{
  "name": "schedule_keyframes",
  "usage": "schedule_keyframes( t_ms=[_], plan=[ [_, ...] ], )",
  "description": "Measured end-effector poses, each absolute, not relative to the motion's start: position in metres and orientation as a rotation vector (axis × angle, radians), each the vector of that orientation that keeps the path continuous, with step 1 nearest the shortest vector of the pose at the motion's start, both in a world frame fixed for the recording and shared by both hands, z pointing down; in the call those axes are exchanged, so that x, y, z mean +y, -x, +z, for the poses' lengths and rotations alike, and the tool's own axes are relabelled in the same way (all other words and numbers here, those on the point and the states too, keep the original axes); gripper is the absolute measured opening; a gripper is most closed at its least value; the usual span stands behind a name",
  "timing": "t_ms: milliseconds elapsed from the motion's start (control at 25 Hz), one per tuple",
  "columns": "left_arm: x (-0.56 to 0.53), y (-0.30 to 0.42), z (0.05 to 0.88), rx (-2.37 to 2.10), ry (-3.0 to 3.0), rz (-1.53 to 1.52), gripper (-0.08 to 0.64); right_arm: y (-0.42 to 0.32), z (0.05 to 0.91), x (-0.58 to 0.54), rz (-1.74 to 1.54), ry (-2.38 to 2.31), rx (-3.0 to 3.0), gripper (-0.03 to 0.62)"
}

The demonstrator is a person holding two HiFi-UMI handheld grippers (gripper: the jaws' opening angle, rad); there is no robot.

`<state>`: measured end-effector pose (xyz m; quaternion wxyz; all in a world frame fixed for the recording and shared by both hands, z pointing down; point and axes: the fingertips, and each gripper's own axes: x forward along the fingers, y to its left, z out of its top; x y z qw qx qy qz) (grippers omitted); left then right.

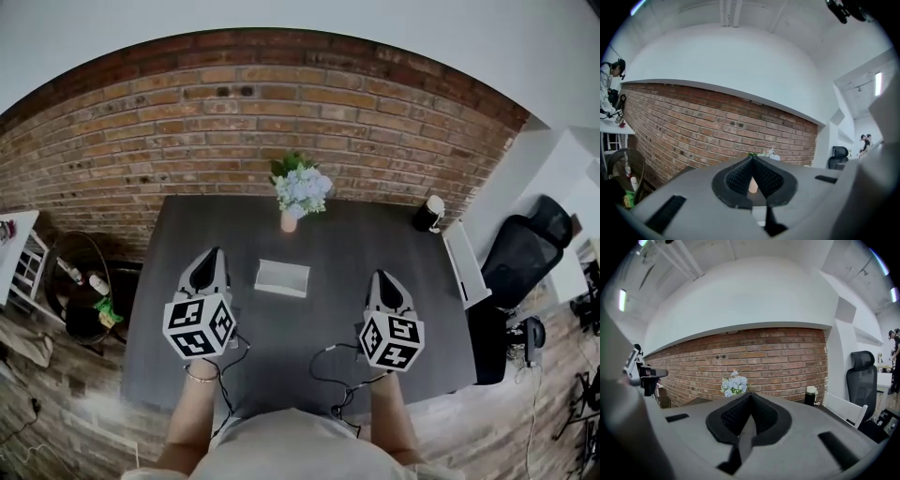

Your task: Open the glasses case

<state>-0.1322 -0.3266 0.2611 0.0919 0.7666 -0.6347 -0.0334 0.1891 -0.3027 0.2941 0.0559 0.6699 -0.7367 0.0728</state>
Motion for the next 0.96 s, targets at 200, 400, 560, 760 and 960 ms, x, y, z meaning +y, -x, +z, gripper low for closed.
schedule_keyframes(
  t_ms=[200,400,560,760,960],
  plan=[
    [-0.33,0.136,0.267,-1.878,-2.269,-0.088,-0.002,-0.186,0.297,-0.306,0.235,-2.022,-2.233,0.0],
    [-0.331,0.14,0.272,-1.877,-2.257,-0.081,-0.002,-0.181,0.298,-0.307,0.239,-2.013,-2.241,0.0],
    [-0.33,0.139,0.275,-1.881,-2.247,-0.081,-0.002,-0.182,0.299,-0.307,0.237,-1.999,-2.253,0.0],
    [-0.33,0.143,0.278,-1.876,-2.237,-0.077,-0.002,-0.177,0.3,-0.307,0.242,-1.98,-2.246,0.0],
    [-0.33,0.149,0.281,-1.872,-2.227,-0.079,-0.002,-0.17,0.301,-0.306,0.227,-1.97,-2.236,0.0]
  ],
)
